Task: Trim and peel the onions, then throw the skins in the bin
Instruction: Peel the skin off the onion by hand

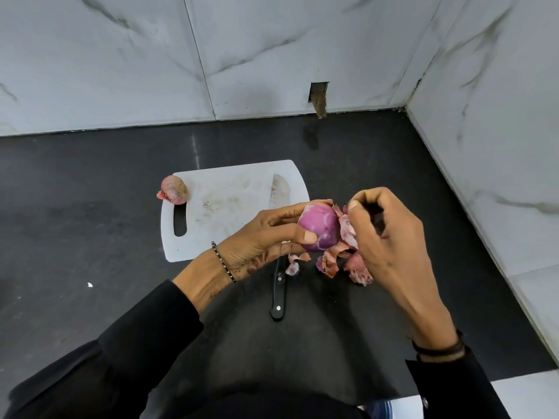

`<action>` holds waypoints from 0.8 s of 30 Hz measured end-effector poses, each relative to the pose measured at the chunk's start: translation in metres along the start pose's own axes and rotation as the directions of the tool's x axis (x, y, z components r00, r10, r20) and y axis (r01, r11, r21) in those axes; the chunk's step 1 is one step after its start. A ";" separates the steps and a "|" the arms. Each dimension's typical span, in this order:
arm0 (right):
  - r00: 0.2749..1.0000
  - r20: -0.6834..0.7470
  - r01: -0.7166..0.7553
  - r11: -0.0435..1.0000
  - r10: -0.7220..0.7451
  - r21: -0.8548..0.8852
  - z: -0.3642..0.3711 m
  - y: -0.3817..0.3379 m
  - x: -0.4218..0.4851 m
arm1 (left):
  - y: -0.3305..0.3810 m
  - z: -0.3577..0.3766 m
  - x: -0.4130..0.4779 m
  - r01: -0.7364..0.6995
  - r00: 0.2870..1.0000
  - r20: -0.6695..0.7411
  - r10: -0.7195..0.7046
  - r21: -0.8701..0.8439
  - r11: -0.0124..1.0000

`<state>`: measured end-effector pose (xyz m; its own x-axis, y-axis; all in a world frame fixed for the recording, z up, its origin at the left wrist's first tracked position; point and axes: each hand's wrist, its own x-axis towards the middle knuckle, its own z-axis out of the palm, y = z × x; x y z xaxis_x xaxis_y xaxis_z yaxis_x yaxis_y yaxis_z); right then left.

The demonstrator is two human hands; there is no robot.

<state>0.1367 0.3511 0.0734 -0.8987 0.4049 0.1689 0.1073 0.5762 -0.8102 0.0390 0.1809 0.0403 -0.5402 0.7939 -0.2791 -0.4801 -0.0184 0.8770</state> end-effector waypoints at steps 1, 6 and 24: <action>1.000 -0.004 -0.017 0.998 0.018 0.060 -0.003 0.001 -0.001 | -0.001 -0.001 0.001 0.002 1.000 0.004 -0.002 -0.039 0.999; 0.995 0.077 -0.069 0.982 0.056 0.178 -0.010 0.005 -0.008 | -0.006 -0.005 0.000 -0.025 0.997 0.061 0.036 -0.166 0.986; 0.894 0.434 0.110 0.993 -0.112 0.029 0.026 0.012 0.007 | -0.007 -0.029 -0.010 -0.096 0.934 -0.316 0.168 0.232 0.968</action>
<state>0.1205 0.3432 0.0503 -0.9999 -0.0103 -0.0019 -0.0046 0.5967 -0.8025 0.0276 0.1552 0.0255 -0.8038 0.5458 -0.2367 -0.2525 0.0474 0.9664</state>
